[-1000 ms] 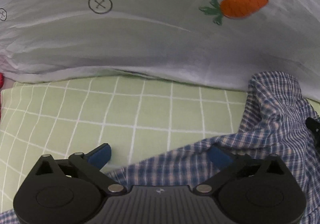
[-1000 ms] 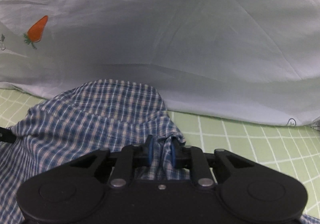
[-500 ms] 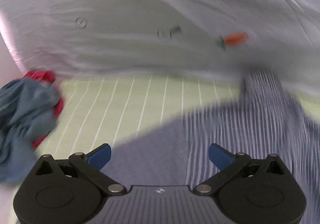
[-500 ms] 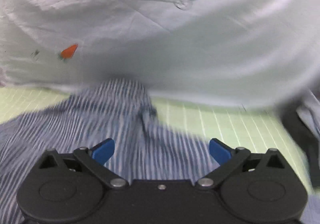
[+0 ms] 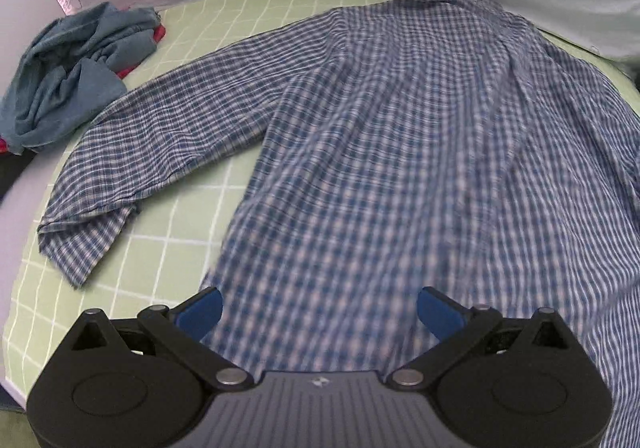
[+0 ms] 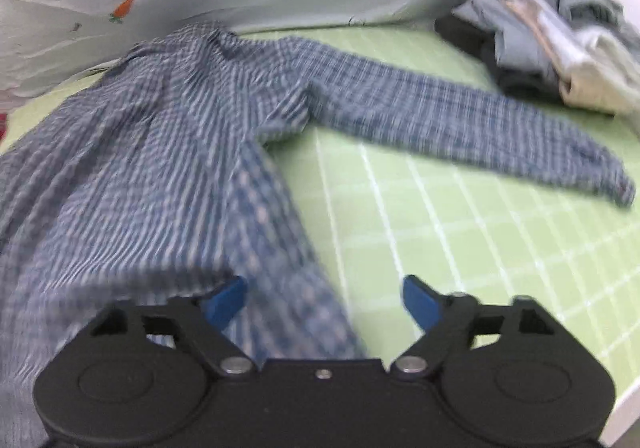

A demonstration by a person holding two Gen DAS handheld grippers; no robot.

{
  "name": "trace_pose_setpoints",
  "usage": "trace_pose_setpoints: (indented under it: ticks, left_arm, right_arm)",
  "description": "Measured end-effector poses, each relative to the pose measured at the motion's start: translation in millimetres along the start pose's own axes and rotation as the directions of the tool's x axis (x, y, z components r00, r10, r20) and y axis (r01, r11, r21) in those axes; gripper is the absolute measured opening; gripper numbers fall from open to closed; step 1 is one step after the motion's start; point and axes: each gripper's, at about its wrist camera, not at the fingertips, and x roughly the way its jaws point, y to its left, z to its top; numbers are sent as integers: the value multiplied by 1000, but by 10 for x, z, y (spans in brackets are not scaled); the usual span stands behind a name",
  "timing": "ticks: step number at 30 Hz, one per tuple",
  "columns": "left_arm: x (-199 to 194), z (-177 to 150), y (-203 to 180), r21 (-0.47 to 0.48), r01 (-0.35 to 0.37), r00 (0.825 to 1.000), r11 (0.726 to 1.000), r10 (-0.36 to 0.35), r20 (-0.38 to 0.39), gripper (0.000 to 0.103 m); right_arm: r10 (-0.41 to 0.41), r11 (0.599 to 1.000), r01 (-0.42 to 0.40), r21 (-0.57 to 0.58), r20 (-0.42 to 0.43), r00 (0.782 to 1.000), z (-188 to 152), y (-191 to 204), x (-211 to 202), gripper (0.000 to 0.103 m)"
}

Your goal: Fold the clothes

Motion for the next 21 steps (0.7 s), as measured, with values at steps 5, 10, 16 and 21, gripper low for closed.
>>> trace_pose_setpoints:
  ticks: [5,10,16,21]
  left_arm:
    - [-33,-198,-173,20,-2,1000,1000,3,-20,102]
    - [47,-373,-233,12,-18,998,1000,18,-63,102]
    - [107,-485,-208,-28,-27,994,999,23,-110,102]
    - [115,-539,-169,-41,-6,994,999,2,-105,103]
  right_arm:
    - [53,999,-53,11,-10,999,-185,-120,-164,19]
    - [38,999,-38,26,18,999,-249,-287,-335,5]
    - [-65,996,66,59,-22,998,-304,-443,-391,10]
    - [-137,989,138,-50,18,990,-261,-233,-441,57]
